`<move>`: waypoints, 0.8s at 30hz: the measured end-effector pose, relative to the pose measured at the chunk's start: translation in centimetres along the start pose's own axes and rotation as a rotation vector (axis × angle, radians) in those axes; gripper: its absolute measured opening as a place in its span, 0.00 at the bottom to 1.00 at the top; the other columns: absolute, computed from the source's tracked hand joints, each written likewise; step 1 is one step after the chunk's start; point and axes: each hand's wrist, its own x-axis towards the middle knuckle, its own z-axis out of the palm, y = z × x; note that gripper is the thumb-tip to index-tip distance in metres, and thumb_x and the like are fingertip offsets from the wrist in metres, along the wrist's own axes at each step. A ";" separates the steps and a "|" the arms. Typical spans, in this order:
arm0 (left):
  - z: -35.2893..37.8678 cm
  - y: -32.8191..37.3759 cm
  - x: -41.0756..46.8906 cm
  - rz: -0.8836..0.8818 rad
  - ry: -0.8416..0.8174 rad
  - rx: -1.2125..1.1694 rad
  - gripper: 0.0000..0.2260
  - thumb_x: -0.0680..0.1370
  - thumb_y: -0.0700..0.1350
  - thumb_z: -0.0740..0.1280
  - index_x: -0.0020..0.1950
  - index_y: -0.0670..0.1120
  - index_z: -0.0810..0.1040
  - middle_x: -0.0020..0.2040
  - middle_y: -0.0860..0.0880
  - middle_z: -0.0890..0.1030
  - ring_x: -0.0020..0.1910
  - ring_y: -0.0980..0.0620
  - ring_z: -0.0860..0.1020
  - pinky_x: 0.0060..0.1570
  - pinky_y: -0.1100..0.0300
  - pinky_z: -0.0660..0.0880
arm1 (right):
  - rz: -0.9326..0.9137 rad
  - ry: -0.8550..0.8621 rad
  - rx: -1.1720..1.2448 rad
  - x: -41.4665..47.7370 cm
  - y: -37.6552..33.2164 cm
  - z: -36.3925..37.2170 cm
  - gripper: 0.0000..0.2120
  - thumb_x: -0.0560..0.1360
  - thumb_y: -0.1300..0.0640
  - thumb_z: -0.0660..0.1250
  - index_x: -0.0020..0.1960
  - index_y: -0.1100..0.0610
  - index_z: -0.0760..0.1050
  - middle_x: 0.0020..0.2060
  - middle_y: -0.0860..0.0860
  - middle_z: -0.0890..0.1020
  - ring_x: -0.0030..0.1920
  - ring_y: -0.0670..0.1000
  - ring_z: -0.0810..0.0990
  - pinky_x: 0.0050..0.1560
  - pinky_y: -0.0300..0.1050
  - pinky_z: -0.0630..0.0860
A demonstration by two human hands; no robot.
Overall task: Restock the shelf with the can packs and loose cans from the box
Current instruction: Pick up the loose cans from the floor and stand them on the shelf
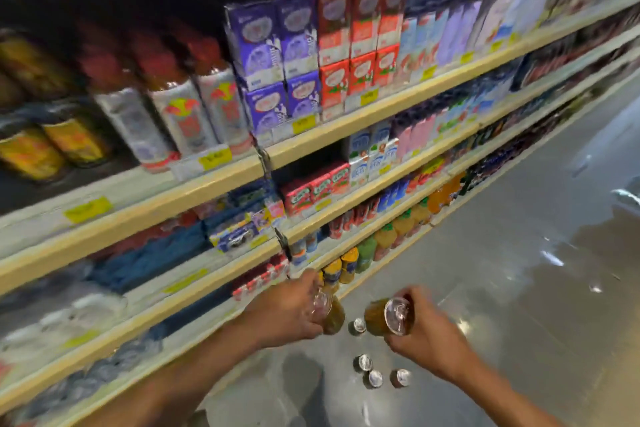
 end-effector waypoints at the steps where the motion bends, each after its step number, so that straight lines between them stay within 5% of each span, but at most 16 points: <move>1: -1.9 0.2 -1.1 0.011 0.035 -0.014 0.29 0.64 0.61 0.73 0.60 0.62 0.64 0.50 0.59 0.78 0.45 0.55 0.78 0.44 0.52 0.78 | -0.053 0.012 0.004 -0.2 -1.7 -1.2 0.28 0.58 0.41 0.71 0.55 0.40 0.66 0.44 0.39 0.80 0.43 0.43 0.79 0.41 0.41 0.75; 7: -10.8 0.2 -7.5 0.049 0.273 -0.168 0.26 0.65 0.58 0.75 0.58 0.63 0.67 0.48 0.60 0.80 0.44 0.62 0.80 0.44 0.55 0.80 | -0.334 0.069 0.016 -0.2 -10.9 -6.4 0.30 0.60 0.45 0.78 0.57 0.37 0.67 0.47 0.34 0.79 0.47 0.34 0.79 0.43 0.35 0.78; 14: -16.0 -2.7 -12.5 0.056 0.537 -0.549 0.31 0.64 0.57 0.79 0.61 0.64 0.68 0.57 0.61 0.79 0.55 0.60 0.79 0.54 0.55 0.79 | -0.482 0.088 0.174 0.7 -20.8 -7.4 0.31 0.63 0.50 0.81 0.59 0.45 0.68 0.51 0.40 0.79 0.50 0.39 0.79 0.43 0.33 0.75; 17: -17.7 -4.1 -14.0 0.077 0.643 -0.715 0.29 0.61 0.56 0.79 0.59 0.58 0.72 0.56 0.55 0.82 0.56 0.56 0.81 0.56 0.52 0.79 | -0.527 0.063 0.263 1.1 -24.6 -7.2 0.28 0.64 0.50 0.81 0.58 0.46 0.71 0.51 0.43 0.80 0.51 0.45 0.81 0.43 0.38 0.78; 22: -21.7 -7.3 -16.4 0.110 0.782 -0.889 0.24 0.67 0.49 0.79 0.61 0.53 0.77 0.55 0.52 0.84 0.54 0.53 0.83 0.44 0.60 0.79 | -0.637 0.043 0.403 1.6 -31.0 -5.9 0.22 0.64 0.47 0.80 0.54 0.42 0.76 0.48 0.45 0.84 0.48 0.46 0.83 0.47 0.48 0.82; 24: -23.4 -9.0 -16.9 0.099 0.834 -0.914 0.21 0.70 0.49 0.77 0.62 0.54 0.78 0.56 0.52 0.84 0.56 0.53 0.82 0.50 0.57 0.79 | -0.679 0.048 0.431 1.8 -33.2 -5.1 0.20 0.66 0.47 0.80 0.54 0.42 0.77 0.49 0.44 0.84 0.49 0.45 0.82 0.48 0.46 0.80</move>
